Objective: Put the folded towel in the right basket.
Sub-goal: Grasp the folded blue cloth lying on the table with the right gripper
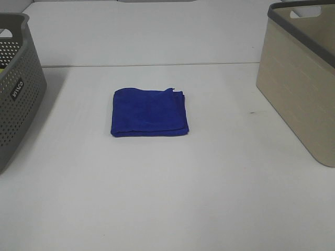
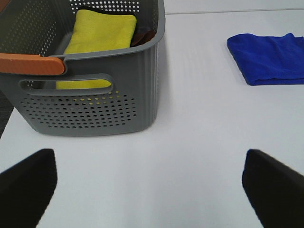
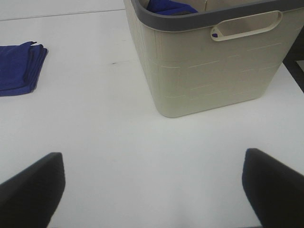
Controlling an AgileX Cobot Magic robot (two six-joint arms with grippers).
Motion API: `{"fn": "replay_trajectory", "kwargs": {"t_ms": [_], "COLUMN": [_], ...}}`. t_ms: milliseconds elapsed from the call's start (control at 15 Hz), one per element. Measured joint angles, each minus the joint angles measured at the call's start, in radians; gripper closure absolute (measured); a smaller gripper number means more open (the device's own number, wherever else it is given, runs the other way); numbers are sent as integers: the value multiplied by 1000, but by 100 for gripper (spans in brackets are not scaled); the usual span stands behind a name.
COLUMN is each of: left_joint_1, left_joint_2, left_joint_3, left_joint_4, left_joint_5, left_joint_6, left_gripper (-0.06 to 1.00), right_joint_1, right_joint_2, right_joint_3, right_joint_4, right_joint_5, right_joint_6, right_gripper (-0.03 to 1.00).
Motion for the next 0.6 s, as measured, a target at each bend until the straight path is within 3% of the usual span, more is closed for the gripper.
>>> {"fn": "replay_trajectory", "kwargs": {"t_ms": [600], "left_joint_1": [0], "left_joint_2": [0], "left_joint_3": [0], "left_joint_4": [0], "left_joint_5": [0], "left_joint_6": [0], "left_gripper": [-4], "right_joint_1": [0], "right_joint_2": [0], "right_joint_3": [0], "right_joint_4": [0], "right_joint_5": [0], "right_joint_6": [-31], "right_gripper": [1]}}
